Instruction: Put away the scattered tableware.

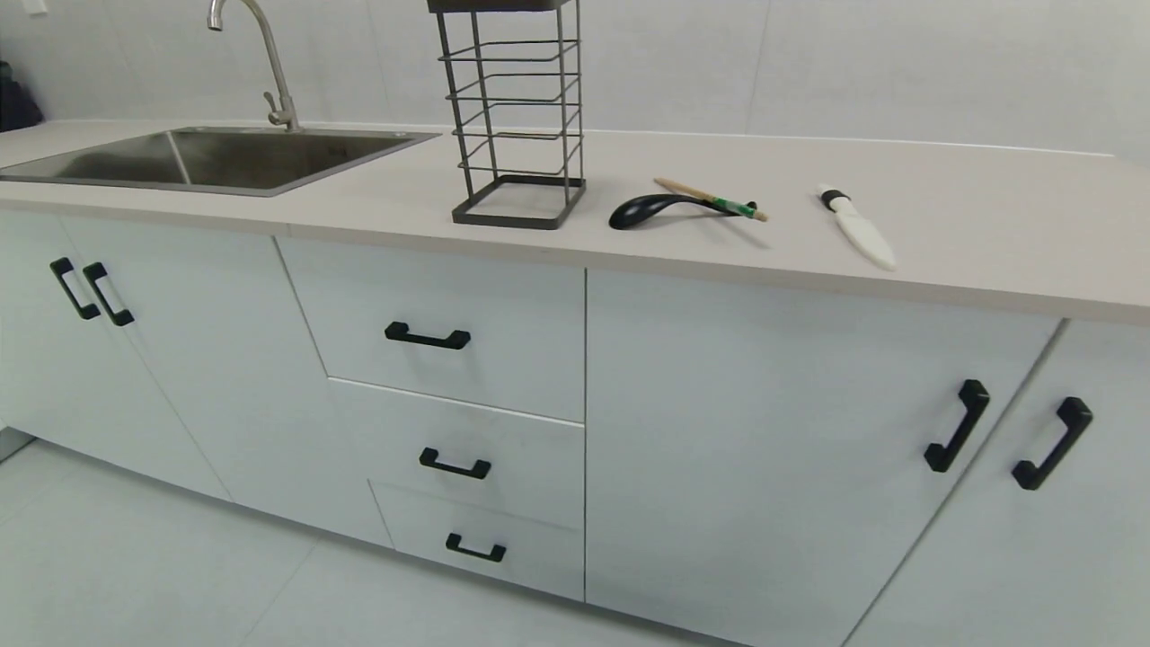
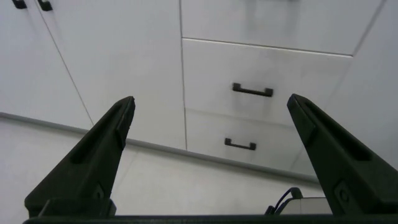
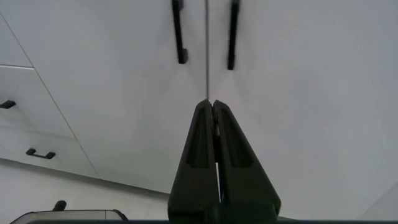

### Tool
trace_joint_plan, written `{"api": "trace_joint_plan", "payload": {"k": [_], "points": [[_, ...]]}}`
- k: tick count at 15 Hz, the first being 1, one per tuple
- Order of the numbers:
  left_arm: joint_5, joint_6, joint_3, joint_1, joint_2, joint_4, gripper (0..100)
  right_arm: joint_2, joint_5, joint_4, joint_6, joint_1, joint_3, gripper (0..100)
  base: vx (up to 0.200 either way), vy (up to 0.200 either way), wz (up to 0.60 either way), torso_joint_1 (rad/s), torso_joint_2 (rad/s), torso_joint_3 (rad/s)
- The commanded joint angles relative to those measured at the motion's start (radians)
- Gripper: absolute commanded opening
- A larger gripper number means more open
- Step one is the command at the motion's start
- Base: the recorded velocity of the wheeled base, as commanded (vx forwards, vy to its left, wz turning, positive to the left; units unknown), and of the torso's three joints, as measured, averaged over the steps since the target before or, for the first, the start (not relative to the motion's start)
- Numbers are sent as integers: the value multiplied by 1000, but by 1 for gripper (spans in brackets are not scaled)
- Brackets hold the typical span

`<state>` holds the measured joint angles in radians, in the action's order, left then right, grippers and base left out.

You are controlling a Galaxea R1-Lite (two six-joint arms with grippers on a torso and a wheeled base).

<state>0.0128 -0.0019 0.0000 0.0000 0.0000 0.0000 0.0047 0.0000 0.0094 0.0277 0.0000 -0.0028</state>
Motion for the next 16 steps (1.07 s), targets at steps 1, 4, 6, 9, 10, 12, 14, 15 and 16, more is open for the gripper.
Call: {"api": "trace_joint_plan", "payload": {"k": [1, 4, 6, 9, 10, 12, 14, 15, 16], "points": [[0, -1, 0, 0, 0, 0, 100, 3, 0, 0, 0, 0, 0, 0, 200, 200, 0, -2, -2, 2], [0, 0, 0, 0, 0, 0, 100, 3, 0, 0, 0, 0, 0, 0, 67, 200, 0, 4, -4, 4], [0, -1, 0, 0, 0, 0, 100, 3, 0, 0, 0, 0, 0, 0, 0, 0, 0, 0, 0, 0], [1, 0, 0, 0, 0, 0, 100, 3, 0, 0, 0, 0, 0, 0, 0, 0, 0, 0, 0, 0], [1, -1, 0, 0, 0, 0, 100, 3, 0, 0, 0, 0, 0, 0, 0, 0, 0, 0, 0, 0], [1, 0, 0, 0, 0, 0, 100, 3, 0, 0, 0, 0, 0, 0, 0, 0, 0, 0, 0, 0], [1, 0, 0, 0, 0, 0, 100, 3, 0, 0, 0, 0, 0, 0, 0, 0, 0, 0, 0, 0], [4, 2, 0, 0, 0, 0, 100, 3, 0, 0, -2, 0, 0, 0, 0, 0, 0, 0, 0, 0], [3, 2, 0, 0, 0, 0, 100, 3, 0, 0, -2, 0, 0, 0, 0, 0, 0, 0, 0, 0]]}}
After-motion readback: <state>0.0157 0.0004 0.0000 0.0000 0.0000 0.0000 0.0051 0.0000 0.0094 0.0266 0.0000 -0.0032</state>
